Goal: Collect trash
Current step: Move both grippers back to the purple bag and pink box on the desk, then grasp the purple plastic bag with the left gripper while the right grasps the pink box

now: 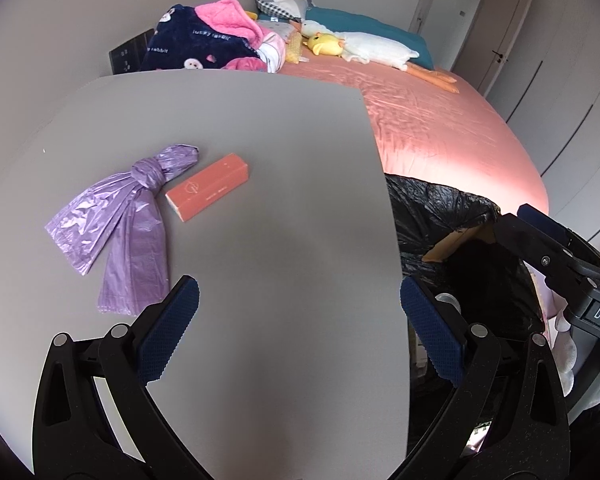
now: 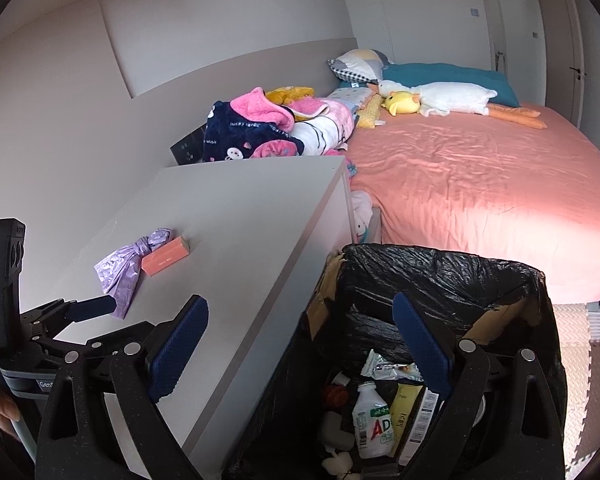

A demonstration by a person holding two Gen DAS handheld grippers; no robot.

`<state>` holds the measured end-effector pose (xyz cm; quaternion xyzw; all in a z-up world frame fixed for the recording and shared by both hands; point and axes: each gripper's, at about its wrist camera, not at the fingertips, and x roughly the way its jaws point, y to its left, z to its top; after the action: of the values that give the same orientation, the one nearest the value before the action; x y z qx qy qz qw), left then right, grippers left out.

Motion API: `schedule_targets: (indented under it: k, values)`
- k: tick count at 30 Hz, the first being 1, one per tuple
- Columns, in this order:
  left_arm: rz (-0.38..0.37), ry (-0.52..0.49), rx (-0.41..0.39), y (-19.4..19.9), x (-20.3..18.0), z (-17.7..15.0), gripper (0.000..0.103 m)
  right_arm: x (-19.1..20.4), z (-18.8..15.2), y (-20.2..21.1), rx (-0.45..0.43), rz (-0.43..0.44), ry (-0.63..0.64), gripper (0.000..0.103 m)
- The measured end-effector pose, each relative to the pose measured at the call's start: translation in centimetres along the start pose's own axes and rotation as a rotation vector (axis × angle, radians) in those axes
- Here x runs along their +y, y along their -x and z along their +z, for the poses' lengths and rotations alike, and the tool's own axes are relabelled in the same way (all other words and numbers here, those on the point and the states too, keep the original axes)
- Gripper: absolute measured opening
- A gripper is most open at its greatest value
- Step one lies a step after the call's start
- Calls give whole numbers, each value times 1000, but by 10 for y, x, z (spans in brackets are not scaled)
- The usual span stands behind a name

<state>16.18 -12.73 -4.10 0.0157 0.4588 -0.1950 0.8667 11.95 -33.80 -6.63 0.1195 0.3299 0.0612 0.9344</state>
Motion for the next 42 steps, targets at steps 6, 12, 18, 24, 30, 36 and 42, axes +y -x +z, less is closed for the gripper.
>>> schedule_targets:
  k: [6,12,18,24,30,36,42]
  values:
    - [34,26,-4,0,22,-1,97,17,2,-16,23,19,9,93]
    - [71,31,-10,0,41,3,97,32,6,-29,42,35,28,93]
    - [108,37,-40,1,59,6,97,42,8,-40,58,39,41,93]
    - [189,5,-71,-3,73,10,97,50,11,-49,65,44,53,93]
    - [212,7,-43,-15,90,13,97,56,14,-59,73,48,50,93]
    - [218,35,-41,-19,106,19,97,63,15,-66,85,53,59,93]
    - [246,9,-17,-30,111,21,97,74,16,-74,96,55,88,93]
